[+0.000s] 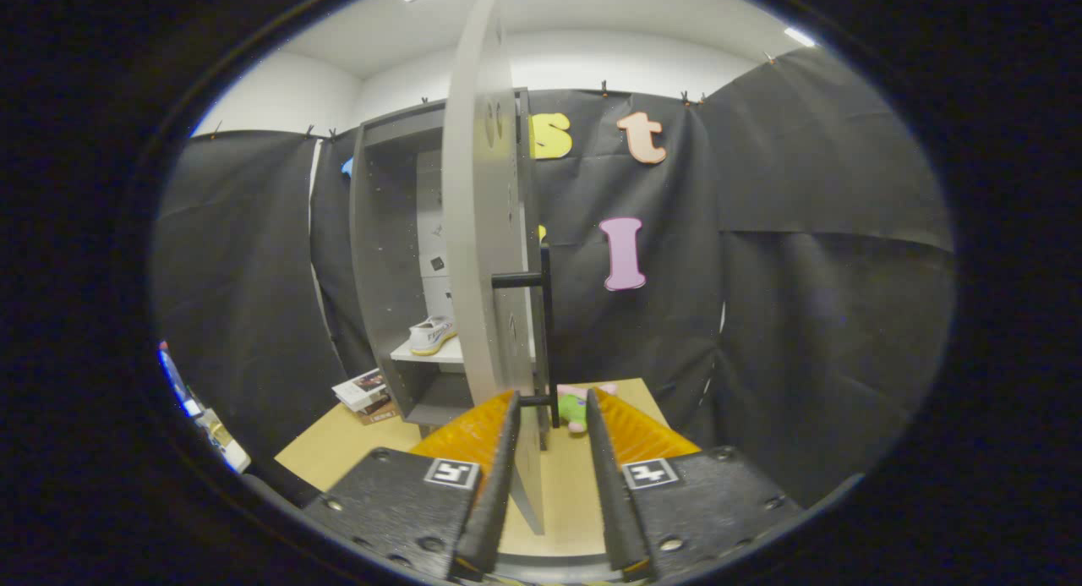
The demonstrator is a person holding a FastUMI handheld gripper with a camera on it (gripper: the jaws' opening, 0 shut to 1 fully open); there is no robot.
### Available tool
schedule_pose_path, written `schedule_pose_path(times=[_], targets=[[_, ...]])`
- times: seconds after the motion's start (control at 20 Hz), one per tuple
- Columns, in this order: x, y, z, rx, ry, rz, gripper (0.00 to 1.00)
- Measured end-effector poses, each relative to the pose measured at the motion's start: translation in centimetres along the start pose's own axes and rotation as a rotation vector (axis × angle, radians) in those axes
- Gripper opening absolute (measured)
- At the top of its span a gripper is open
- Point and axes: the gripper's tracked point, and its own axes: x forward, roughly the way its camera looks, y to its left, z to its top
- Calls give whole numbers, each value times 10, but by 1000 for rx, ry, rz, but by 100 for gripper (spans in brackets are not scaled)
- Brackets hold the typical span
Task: Open the shoe cabinet door, grab the shoes and put them into the shoe cabinet, then close the shoe cabinet door.
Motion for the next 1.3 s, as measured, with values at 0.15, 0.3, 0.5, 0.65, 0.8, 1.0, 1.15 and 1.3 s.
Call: schedule_pose_path(times=[0.15,0.3,0.5,0.65,0.8,1.0,1.15,1.3], targets=[[-10,-12,2,-48,-43,-102,86],[-11,-10,-4,-67,-54,-125,100],[-17,25,-40,-21,40,-37,100],[-22,47,-64,0,111,26,100],[-18,72,-94,-15,183,104,100],[-9,100,-136,-14,289,166,100],[-8,116,-160,-6,368,204,100],[2,117,-179,-21,425,208,100]])
